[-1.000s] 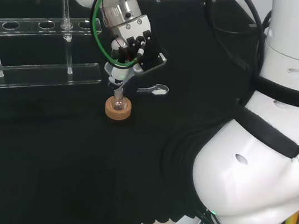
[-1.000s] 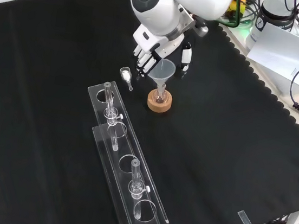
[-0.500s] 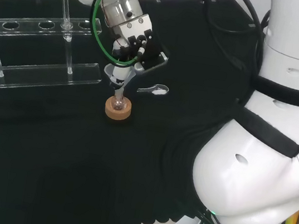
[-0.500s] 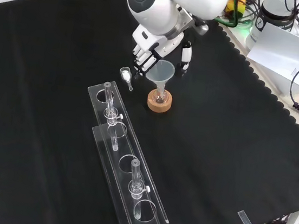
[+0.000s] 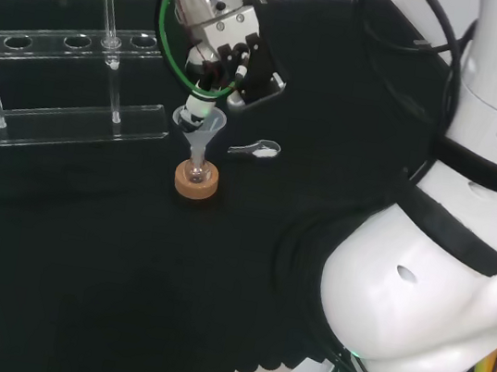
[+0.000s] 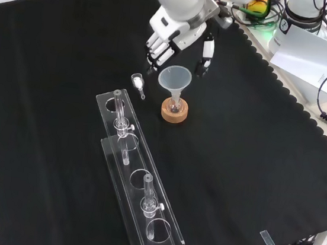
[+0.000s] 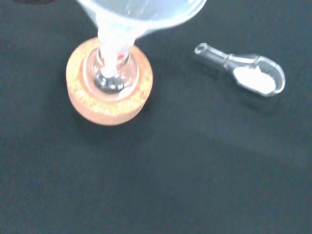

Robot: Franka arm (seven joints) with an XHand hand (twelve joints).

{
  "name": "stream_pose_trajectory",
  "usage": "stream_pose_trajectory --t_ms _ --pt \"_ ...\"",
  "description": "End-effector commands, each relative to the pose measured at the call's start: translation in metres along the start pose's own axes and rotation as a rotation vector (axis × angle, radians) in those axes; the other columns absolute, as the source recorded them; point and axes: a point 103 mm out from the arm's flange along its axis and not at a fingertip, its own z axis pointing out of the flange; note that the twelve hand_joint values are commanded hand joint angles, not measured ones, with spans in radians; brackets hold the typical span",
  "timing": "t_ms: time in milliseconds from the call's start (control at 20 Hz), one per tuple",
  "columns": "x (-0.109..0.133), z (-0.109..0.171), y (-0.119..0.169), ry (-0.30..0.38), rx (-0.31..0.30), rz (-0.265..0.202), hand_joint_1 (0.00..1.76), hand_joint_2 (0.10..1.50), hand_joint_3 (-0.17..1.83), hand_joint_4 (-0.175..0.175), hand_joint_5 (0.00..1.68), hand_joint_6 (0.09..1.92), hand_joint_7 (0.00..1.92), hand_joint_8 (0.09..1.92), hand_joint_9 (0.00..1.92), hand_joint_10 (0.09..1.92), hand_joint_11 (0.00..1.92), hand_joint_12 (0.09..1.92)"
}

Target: Place the funnel on the round-bottom flask.

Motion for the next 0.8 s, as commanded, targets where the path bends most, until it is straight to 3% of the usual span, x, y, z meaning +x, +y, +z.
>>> stream_pose_trajectory --t_ms 50,400,550,800 --pt "-0.027 -0.025 -0.034 0.031 -0.138 0.031 0.57 0.70 0.40 -0.053 0.17 0.09 0.06 0.66 0.32 0.74 0.31 1.36" --pt "-0.062 -0.029 -0.056 0.076 -0.201 0.074 0.59 0.72 0.39 -0.053 0.23 0.09 0.14 0.70 0.39 0.72 0.34 1.35" --pt "-0.084 -0.019 -0.060 0.150 -0.249 0.088 0.62 0.74 0.39 -0.052 0.28 0.09 0.19 0.70 0.48 0.67 0.36 1.34" --pt "-0.116 0.002 -0.054 0.195 -0.235 0.118 0.70 0.76 0.43 -0.053 0.37 0.09 0.32 0.70 0.61 0.61 0.43 1.31"
